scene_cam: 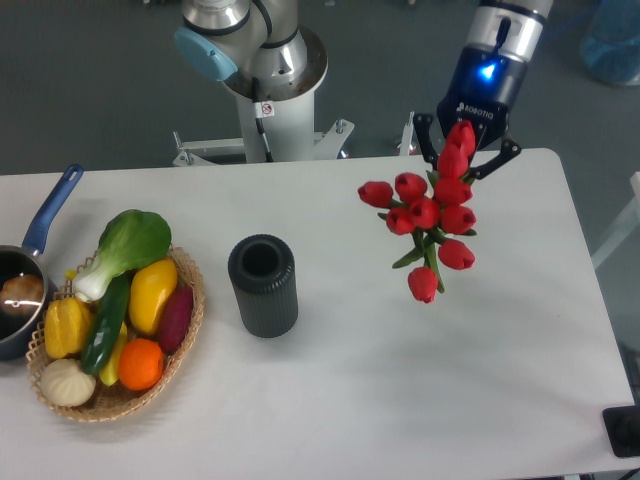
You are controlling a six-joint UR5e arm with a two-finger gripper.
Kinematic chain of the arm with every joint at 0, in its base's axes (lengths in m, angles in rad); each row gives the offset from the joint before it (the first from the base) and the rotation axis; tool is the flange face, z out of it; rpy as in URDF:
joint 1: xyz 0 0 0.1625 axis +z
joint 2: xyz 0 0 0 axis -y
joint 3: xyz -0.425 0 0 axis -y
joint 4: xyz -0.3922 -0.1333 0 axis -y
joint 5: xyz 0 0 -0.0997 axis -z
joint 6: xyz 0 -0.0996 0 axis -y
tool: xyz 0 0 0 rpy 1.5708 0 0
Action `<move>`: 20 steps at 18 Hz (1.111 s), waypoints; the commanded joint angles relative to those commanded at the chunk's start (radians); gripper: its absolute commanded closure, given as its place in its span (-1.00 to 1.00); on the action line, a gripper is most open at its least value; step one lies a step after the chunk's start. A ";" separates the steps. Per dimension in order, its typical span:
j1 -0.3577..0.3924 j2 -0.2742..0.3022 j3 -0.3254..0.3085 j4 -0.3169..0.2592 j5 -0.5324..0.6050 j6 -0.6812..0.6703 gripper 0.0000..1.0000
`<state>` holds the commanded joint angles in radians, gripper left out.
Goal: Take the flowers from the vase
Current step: 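Carry the tulip bunch away from the vase over the empty table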
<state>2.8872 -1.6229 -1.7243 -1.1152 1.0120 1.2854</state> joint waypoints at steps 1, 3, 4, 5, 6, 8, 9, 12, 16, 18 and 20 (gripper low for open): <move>-0.024 -0.011 0.012 0.000 0.038 0.017 0.89; -0.042 -0.026 0.044 -0.002 0.115 0.047 0.89; -0.058 -0.040 0.061 -0.002 0.147 0.057 0.89; -0.077 -0.046 0.077 -0.002 0.180 0.057 0.88; -0.092 -0.052 0.086 -0.002 0.218 0.057 0.87; -0.121 -0.063 0.092 -0.002 0.270 0.046 0.86; -0.124 -0.066 0.100 -0.003 0.289 0.046 0.86; -0.157 -0.086 0.141 -0.002 0.347 0.048 0.86; -0.236 -0.133 0.210 -0.017 0.511 0.057 0.82; -0.256 -0.149 0.236 -0.021 0.552 0.057 0.82; -0.259 -0.158 0.259 -0.058 0.557 0.057 0.83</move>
<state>2.6277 -1.7809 -1.4651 -1.1733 1.5692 1.3422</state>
